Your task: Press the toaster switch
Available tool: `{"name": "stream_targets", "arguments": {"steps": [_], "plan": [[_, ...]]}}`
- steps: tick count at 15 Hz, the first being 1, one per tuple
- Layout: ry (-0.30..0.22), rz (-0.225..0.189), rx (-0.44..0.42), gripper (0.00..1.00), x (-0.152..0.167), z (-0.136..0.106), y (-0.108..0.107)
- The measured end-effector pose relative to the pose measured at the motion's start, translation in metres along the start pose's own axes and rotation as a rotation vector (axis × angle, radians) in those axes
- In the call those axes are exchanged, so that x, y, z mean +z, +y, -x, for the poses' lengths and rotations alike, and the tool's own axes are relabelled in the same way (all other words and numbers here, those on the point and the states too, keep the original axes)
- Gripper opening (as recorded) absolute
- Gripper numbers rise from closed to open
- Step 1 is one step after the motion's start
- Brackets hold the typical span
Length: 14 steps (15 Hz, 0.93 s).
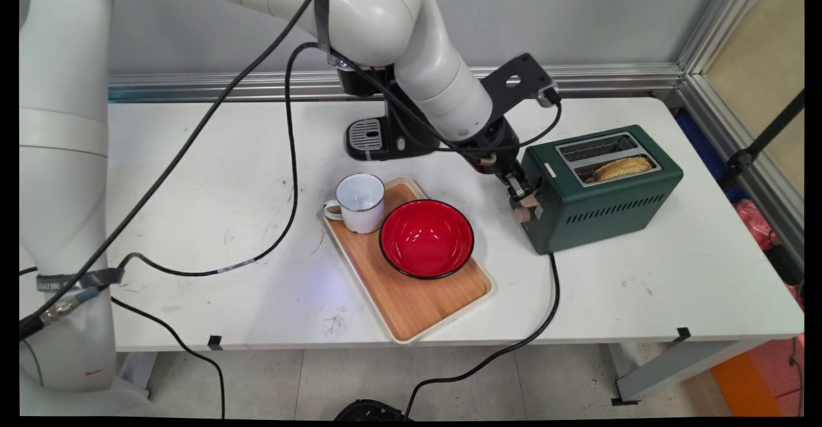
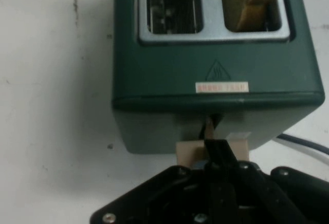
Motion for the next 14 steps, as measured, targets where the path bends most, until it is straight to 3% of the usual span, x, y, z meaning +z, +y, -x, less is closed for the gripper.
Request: {"name": "stream_targets", "arguments": {"steps": [14], "plan": [[-0.03,-0.017,-0.007,0.0,0.017,0.009,-0.001]]}}
